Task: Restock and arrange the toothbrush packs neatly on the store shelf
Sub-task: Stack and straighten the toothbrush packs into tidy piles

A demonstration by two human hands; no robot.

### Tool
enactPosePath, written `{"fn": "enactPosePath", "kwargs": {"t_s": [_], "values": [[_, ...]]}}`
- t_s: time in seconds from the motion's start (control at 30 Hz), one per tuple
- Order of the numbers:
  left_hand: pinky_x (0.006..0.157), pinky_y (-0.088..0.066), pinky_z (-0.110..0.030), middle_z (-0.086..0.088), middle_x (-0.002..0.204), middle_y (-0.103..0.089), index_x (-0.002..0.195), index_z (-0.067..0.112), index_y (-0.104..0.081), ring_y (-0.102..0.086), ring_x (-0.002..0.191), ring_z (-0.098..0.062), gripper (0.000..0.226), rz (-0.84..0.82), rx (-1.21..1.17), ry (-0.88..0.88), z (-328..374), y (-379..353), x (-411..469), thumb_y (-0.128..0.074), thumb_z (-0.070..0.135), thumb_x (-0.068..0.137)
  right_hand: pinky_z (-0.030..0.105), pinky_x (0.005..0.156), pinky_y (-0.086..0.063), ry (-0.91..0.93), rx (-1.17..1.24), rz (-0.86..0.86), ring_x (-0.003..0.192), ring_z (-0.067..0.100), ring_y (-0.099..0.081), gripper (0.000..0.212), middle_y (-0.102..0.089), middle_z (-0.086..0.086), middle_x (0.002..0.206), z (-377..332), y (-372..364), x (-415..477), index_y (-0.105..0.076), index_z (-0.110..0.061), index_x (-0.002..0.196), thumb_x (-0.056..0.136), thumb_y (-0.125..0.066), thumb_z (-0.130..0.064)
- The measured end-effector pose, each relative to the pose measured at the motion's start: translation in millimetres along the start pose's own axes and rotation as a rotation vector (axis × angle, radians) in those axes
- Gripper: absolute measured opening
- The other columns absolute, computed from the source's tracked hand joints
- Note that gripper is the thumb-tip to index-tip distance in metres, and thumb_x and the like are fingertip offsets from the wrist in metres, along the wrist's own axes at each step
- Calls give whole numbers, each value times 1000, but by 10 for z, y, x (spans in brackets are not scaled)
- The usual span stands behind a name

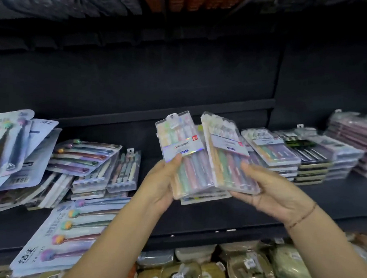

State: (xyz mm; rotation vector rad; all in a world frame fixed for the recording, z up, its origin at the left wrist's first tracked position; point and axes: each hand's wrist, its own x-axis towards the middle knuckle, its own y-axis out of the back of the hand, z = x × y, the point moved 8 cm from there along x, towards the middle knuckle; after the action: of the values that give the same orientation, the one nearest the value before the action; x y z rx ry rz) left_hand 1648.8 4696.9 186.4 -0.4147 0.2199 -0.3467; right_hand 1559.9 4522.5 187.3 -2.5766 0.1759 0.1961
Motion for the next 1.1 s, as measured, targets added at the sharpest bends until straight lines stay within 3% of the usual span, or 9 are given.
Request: {"fn": "enactPosePath", "kwargs": {"t_s": [0.13, 0.33, 0.43, 0.57, 0.7, 0.8, 0.93, 1.0, 1.1], "values": [[67, -55, -34, -8, 110, -73, 119, 11, -61, -72, 91, -21, 28, 179, 81, -61, 14, 162, 186, -61, 27, 96, 25, 44, -53, 42, -240, 194, 59, 10, -70, 13, -74, -6, 76, -263, 510, 64, -60, -25, 107, 96, -54, -27], [69, -53, -35, -6, 103, -73, 111, 15, -62, -70, 91, -22, 23, 274, 132, -62, -39, 221, 260, -64, 31, 94, 12, 32, -19, -84, -272, 333, 33, 8, -36, 22, -50, 3, 79, -119, 999, 432, -54, -20, 108, 99, -52, -39], [71, -54, -36, -6, 103, -74, 117, 13, -62, -71, 93, -23, 28, 263, 134, -41, -98, 208, 299, -62, 31, 95, 14, 31, -27, -52, -139, 389, 38, 8, -42, 14, -52, 4, 82, -64, 1080, 466, -56, -16, 101, 97, -59, -29], [73, -54, -38, -7, 107, -74, 120, 13, -62, -72, 96, -24, 32, 248, 139, -23, -162, 160, 353, -61, 33, 95, 24, 53, -58, 29, 129, 371, 82, 21, -63, 13, -59, 19, 100, -19, 1055, 475, -55, 2, 105, 95, -59, -4], [79, -56, -41, -7, 103, -75, 116, 13, -63, -72, 95, -24, 29, 226, 136, 2, -221, -5, 367, -63, 32, 95, 32, 68, -59, 33, 265, 336, 96, 29, -64, 6, -58, 31, 112, 22, 948, 407, -53, 3, 103, 97, -52, 3], [90, -55, -45, -5, 103, -75, 119, 16, -63, -72, 97, -24, 30, 174, 163, 17, -280, -214, 366, -62, 33, 95, 37, 70, -61, -20, 154, 278, 92, 31, -68, 13, -66, 28, 104, 34, 793, 251, -53, 2, 102, 98, -54, -11], [93, -54, -47, -6, 104, -75, 118, 15, -65, -71, 97, -25, 31, 133, 196, 9, -376, -638, 420, -62, 36, 95, 31, 68, -59, 36, -314, 132, 86, 21, -73, 33, -72, 9, 103, -115, 501, 50, -60, -17, 114, 94, -55, -42], [90, -55, -43, -6, 105, -74, 117, 14, -63, -71, 97, -25, 33, 99, 245, -3, -421, -923, 465, -59, 38, 96, 24, 55, -52, 157, -383, 162, 69, 17, -69, 22, -69, 5, 95, -282, 466, 25, -59, -24, 115, 95, -57, -35], [86, -55, -35, 0, 105, -71, 115, 15, -62, -68, 98, -19, 33, 36, 444, -151, -356, -1264, 548, -50, 42, 100, 20, 42, -43, 316, -334, 301, 47, 11, -55, 24, -62, 5, 81, -566, 742, 84, -58, -13, 120, 97, -56, -17]]}}
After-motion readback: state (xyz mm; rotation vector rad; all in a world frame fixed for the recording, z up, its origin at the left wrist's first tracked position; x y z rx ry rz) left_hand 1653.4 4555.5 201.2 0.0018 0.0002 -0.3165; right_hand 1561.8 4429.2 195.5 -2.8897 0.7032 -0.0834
